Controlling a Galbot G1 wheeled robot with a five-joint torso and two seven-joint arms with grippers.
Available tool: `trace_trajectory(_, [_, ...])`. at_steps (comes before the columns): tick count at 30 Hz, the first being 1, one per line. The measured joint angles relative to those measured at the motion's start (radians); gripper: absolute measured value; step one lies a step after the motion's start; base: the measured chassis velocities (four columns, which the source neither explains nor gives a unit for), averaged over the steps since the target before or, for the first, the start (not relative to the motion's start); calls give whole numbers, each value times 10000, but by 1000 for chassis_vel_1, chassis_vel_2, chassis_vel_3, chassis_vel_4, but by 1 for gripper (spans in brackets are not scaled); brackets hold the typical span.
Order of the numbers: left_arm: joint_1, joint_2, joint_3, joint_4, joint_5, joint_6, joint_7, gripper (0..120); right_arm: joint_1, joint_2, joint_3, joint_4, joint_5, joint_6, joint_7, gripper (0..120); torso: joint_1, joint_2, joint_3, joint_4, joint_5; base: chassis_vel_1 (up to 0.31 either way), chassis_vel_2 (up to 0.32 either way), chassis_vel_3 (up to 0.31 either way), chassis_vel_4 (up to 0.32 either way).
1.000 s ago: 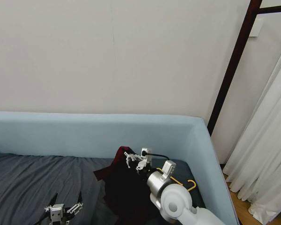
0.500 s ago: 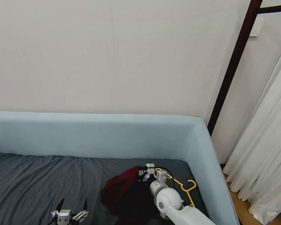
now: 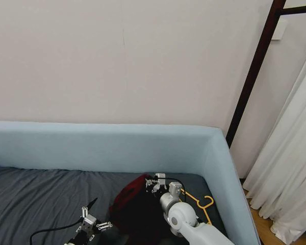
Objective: Pick up the clothes from the sofa and hang them on the clothes hanger.
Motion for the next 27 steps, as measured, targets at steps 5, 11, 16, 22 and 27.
trace_trajectory(5, [-30,415,-102,457,847,-751,474,100,0,-119,0,662,235,118,-312,0,0,0,0,4,0,0,0,0,0])
trace_trajectory(11, [-244,639,-156,1273,-62,-1237,760,100,1,-237,-47,1138,379,250,-792,0,0,0,0,3,0,0,0,0,0])
trace_trajectory(16, [-534,644,-238,1855,-972,-1536,1633,100,14,-300,-157,1290,378,274,-919,0,-1,0,0,2,0,0,0,0,0])
trace_trajectory(22, [-983,757,-278,2414,-1518,-1853,2368,100,-32,-405,-225,1514,365,274,-1133,0,-1,0,0,2,1,0,0,0,0])
trace_trajectory(27, [-1401,851,-260,2791,-1663,-2019,2606,100,-54,-511,-225,1701,372,274,-1469,0,-2,0,0,2,1,0,0,0,0])
